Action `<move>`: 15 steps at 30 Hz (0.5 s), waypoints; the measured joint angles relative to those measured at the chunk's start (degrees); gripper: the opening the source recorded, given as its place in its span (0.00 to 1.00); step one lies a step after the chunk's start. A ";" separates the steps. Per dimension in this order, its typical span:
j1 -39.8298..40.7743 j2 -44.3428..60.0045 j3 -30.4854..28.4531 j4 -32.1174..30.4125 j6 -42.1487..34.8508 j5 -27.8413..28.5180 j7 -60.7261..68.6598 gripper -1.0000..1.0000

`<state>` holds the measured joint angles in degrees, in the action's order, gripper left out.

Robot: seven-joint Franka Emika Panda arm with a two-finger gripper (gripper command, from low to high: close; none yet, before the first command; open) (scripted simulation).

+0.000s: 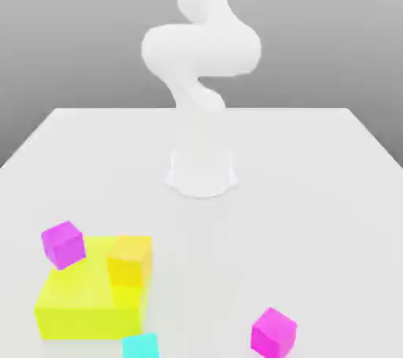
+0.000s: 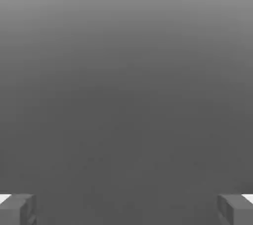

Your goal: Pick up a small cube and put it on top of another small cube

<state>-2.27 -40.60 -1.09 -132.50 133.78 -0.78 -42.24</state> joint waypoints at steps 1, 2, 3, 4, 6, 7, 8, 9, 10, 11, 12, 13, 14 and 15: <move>-0.96 2.26 -0.46 -0.31 0.86 -0.35 1.56 0.50; -1.91 4.43 -0.92 -0.61 1.69 -0.66 3.04 0.50; -2.73 6.55 -1.28 -0.89 2.50 -1.04 4.55 0.50; -3.54 8.66 -1.62 -1.18 3.31 -1.43 6.05 0.50; -5.07 12.84 -2.23 -1.75 4.90 -2.21 9.03 0.50; -5.77 14.92 -2.47 -2.03 5.69 -2.62 10.54 0.50; -6.51 17.01 -2.74 -2.31 6.48 -2.99 12.01 0.50; -7.18 19.09 -2.94 -2.59 7.26 -3.35 13.48 0.50; -7.78 21.18 -3.07 -2.88 8.05 -3.76 14.98 0.50; -8.33 23.26 -3.14 -3.16 8.84 -4.16 16.47 0.50; -8.87 25.35 -3.20 -3.44 9.63 -4.51 17.93 0.50; -9.35 27.43 -3.20 -3.72 10.43 -4.85 19.37 0.50; -9.77 29.50 -3.14 -4.01 11.22 -5.14 20.79 0.50; -10.08 31.58 -2.96 -4.29 12.02 -5.40 22.17 0.50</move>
<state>-12.34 -9.02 -4.06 -136.79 145.81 -6.18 -20.06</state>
